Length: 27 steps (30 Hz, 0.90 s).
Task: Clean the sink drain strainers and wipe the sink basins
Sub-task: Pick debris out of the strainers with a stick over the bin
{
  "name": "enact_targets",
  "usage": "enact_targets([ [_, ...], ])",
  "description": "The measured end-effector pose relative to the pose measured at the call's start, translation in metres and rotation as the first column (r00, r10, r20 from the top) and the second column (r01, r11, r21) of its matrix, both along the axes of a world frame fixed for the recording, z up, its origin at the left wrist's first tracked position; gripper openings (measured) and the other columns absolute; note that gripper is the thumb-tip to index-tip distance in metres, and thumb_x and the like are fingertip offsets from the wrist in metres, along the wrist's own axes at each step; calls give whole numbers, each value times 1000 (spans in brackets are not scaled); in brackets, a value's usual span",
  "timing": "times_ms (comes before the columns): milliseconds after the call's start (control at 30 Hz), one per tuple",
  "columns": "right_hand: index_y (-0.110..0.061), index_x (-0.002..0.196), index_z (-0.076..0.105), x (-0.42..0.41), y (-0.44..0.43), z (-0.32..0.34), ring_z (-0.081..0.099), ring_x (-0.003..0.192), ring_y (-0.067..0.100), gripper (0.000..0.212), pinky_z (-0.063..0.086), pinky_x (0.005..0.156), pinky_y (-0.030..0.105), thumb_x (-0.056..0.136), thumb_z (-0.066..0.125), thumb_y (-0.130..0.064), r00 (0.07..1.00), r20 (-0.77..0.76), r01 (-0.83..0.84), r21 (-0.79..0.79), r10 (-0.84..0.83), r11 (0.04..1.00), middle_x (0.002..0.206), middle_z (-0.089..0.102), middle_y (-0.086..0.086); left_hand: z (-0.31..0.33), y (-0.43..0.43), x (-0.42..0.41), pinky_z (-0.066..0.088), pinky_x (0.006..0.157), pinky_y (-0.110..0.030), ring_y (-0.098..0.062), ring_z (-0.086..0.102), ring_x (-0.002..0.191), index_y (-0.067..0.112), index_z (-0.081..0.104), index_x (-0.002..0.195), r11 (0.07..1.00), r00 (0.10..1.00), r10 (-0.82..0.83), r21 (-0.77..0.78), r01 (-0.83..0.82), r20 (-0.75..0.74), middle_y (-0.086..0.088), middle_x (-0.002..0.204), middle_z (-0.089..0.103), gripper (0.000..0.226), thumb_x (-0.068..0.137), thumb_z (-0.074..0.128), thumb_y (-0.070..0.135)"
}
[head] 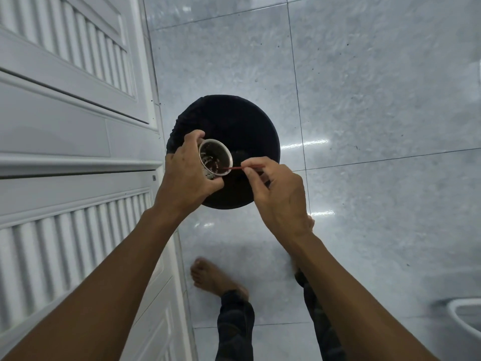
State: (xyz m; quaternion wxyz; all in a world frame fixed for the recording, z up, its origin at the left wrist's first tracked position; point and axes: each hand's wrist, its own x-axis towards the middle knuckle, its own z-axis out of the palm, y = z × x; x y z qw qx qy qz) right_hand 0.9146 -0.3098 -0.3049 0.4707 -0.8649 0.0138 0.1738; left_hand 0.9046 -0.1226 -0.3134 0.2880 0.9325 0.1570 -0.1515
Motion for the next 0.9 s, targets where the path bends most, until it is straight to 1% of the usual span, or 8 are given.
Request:
enact_targets([
  [100,-21,117,74,4,1,2,67,90,5,20,59,84,20,101,65,-27,997,36,65,29,-66,997,105,75,-8,0,2,-2,48,107,-55,-13,49,115,21,36,148,1000,1000,-1,-4,1,1,-3,136,58,95,71,92,26],
  [200,-22,117,72,-2,6,5,68,95,9,20,60,85,25,101,64,-28,998,55,-24,55,21,998,109,75,-7,0,2,-3,48,108,-55,-10,46,114,24,34,148,1000,1000,16,-11,-16,-4,-1,137,57,96,71,92,27],
  [267,-21,118,73,-4,6,4,67,94,11,21,60,83,29,101,63,-28,999,35,-39,14,38,999,108,74,-6,1,2,-2,49,107,-56,-13,51,117,24,33,148,999,1000,12,-30,-12,0,-1,136,58,96,72,92,28],
  [367,-20,119,73,3,2,1,67,89,7,21,60,83,26,101,63,-27,998,1,67,-4,-67,998,105,75,-6,1,3,-2,50,106,-58,-19,58,120,24,33,148,999,1000,10,-43,-10,6,-1,134,59,96,72,91,30],
  [433,-20,118,73,4,3,3,67,90,5,20,59,83,21,101,64,-26,997,19,80,37,-80,996,106,75,-7,1,3,-1,50,106,-57,-19,59,119,23,33,148,999,1000,12,-47,-12,4,3,132,58,96,72,91,30],
  [533,-20,118,73,-3,8,6,68,96,7,20,59,86,24,101,64,-27,999,5,31,99,-32,995,110,75,-7,0,2,-2,50,107,-56,-19,59,120,23,33,148,998,1000,21,-67,-20,11,12,128,53,96,73,92,31],
  [733,-22,118,72,-4,6,6,67,94,7,19,59,85,25,102,63,-25,991,45,126,43,-128,991,108,74,-8,3,1,-5,51,106,-55,-24,60,123,22,33,149,996,999,37,-77,-35,20,-2,135,59,97,73,92,29],
  [900,-21,119,72,-15,10,11,68,95,10,21,60,84,28,102,62,-26,997,51,52,54,-55,997,110,74,-6,7,0,-6,51,106,-54,-27,59,125,20,33,150,995,998,57,-87,-56,12,-4,138,59,97,74,93,27],
])
